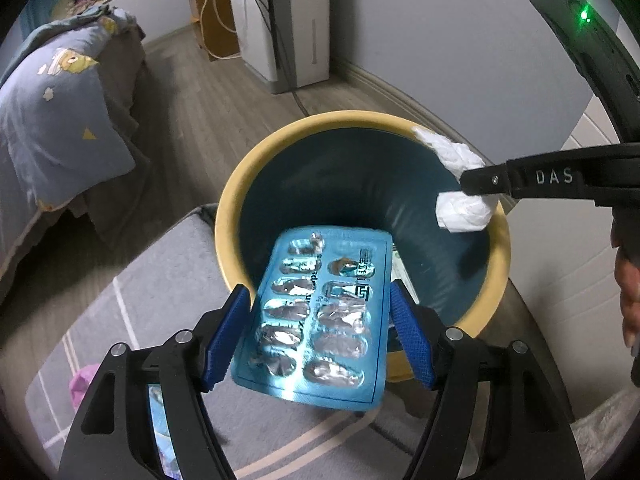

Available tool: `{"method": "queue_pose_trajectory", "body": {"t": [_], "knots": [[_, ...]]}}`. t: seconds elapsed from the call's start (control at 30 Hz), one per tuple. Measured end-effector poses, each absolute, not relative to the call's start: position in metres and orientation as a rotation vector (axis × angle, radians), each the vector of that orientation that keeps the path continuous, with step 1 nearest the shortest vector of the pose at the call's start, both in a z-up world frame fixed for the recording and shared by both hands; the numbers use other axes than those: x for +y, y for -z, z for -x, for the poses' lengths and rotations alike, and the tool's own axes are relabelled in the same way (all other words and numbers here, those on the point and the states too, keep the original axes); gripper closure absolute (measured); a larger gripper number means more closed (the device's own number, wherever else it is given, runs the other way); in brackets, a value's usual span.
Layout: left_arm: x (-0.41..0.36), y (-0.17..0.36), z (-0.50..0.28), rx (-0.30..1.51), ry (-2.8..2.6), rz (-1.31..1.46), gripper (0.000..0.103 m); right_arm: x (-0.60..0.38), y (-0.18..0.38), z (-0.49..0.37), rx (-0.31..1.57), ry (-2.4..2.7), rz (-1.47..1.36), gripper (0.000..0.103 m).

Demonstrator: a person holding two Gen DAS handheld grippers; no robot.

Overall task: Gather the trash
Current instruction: 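Carry the blister pack and tissue over the bin and open both grippers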

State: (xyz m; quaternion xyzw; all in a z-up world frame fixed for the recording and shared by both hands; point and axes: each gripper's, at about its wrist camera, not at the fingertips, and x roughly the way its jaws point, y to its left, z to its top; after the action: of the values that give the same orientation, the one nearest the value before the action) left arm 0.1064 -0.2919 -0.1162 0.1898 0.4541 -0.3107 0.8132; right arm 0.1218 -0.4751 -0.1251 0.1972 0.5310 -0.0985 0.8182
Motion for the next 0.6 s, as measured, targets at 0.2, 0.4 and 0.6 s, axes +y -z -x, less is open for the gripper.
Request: {"method": "queue_pose_trajectory", "body": {"t": [0.2,0.4,0.6], "knots": [[-0.292,0.116,-0.107,0.971,0.661,-0.408,0.031,-0.476,0.125,-0.121,1.134,0.213,-0.416,0.088],[-0.29,0.113,-0.107,0.97,0.653,-0.4,0.031,-0.474,0.126,-0.124,1.132,0.211,-0.422,0.088],[-0.281,0.109,-0.11,0.953,0.619,-0.393,0.016,-0.47,0.127,-0.128,1.129,0.225,-0.4,0.051]]}}
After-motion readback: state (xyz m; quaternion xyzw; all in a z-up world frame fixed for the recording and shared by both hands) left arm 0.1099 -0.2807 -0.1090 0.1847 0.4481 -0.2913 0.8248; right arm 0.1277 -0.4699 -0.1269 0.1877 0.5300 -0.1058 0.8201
